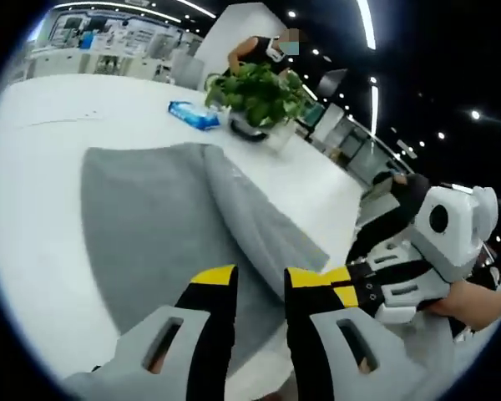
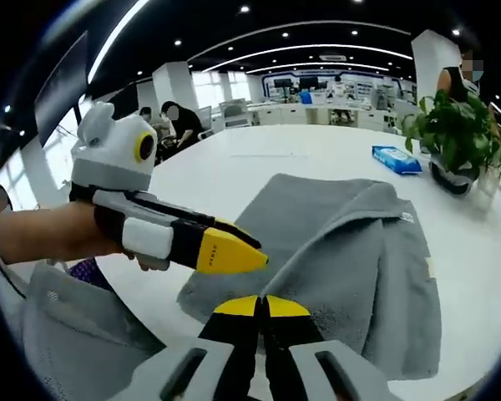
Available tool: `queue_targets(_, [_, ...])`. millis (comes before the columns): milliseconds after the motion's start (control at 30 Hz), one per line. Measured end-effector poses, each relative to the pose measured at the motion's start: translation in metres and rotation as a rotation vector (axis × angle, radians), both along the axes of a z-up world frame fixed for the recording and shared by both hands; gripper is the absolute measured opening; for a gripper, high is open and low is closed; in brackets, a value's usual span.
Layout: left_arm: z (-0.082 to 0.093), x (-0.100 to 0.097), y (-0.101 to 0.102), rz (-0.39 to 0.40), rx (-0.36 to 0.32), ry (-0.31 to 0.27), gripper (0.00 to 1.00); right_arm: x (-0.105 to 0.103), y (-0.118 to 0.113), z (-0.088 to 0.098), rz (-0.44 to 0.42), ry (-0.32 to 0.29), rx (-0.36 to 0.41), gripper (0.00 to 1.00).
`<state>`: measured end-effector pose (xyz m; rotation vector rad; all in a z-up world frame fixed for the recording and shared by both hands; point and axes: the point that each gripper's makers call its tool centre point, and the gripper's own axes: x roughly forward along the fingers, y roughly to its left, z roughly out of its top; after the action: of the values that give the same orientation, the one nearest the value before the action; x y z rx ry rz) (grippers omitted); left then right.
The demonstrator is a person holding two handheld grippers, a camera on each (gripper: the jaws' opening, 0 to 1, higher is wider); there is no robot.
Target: Open the folded towel by lifting each exposed corner and separating the folded layers until the towel lies flat within the target outline without major curled edges
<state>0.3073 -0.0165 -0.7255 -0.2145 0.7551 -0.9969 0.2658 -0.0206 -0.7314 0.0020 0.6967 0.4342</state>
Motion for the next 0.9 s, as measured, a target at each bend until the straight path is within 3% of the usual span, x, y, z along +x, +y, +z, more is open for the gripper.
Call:
queue_targets(333, [-0.012, 0.0, -0.016, -0.039, 0.059, 0.039, 0.22, -0.003, 0.01, -0.001, 0.071, -0.026, -0.066, 0.0])
queue_targets(600, [-0.024, 0.0, -0.014, -0.036, 0.086, 0.086, 0.04, -0.005, 0.012, -0.003, 0.091, -0.017, -0.078, 0.0])
queue_targets(700, [-0.026, 0.001, -0.011, -0.029, 0.09, 0.097, 0.02, -0.003, 0.008, -0.004, 0.08, -0.013, -0.086, 0.0])
queue_targets(800, [-0.025, 0.007, -0.003, 0.0, 0.111, 0.064, 0.01, -0.001, 0.008, 0.001, 0.05, -0.008, -0.032, 0.0])
queue_targets(900, [-0.023, 0.013, 0.004, 0.013, 0.116, 0.041, 0.01, 0.003, 0.0, 0.004, 0.019, -0.035, -0.035, 0.04])
